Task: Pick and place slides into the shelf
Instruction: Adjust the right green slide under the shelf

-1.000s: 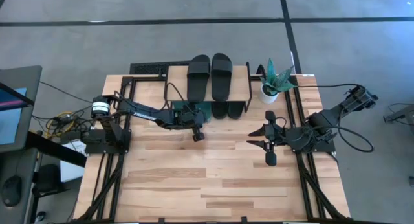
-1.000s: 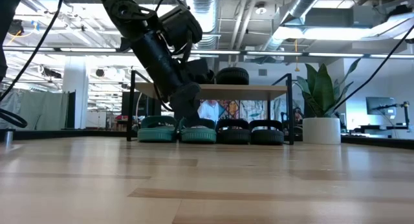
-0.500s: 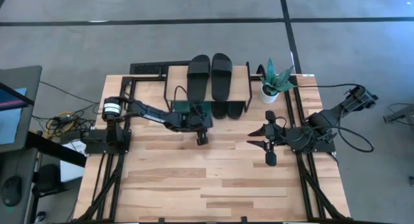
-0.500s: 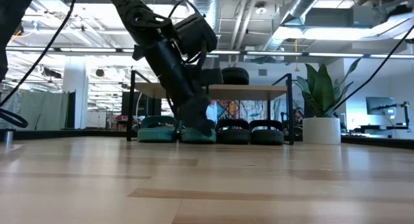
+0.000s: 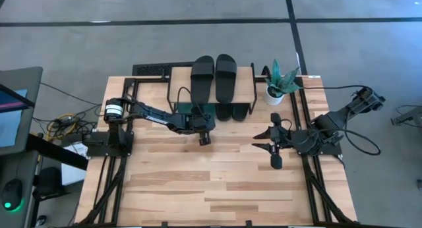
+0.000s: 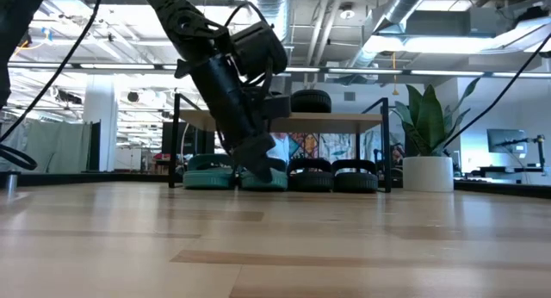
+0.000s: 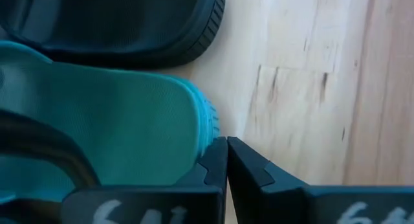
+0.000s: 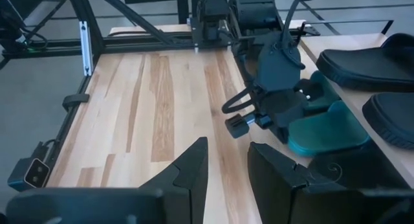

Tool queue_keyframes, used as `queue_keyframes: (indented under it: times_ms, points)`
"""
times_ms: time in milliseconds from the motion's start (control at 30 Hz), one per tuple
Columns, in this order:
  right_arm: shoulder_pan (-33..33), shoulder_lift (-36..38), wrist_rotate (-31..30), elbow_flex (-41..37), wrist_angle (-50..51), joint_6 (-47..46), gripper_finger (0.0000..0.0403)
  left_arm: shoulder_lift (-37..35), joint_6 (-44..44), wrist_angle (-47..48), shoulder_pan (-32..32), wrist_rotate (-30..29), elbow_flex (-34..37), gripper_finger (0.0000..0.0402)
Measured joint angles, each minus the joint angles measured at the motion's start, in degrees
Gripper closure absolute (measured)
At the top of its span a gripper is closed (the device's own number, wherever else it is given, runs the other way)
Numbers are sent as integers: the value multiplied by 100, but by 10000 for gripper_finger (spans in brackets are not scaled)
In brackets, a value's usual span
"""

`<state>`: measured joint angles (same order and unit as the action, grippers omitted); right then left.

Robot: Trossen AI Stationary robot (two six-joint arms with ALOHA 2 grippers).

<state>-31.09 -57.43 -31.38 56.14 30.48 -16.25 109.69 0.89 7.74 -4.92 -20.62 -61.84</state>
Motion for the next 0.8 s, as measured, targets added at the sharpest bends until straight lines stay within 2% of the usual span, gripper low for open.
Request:
queue_keyframes:
  times_ms: [800]
  points:
    - [11, 0, 0, 0, 87, 22, 305, -11, -476, 549, -60, -519, 0, 401]
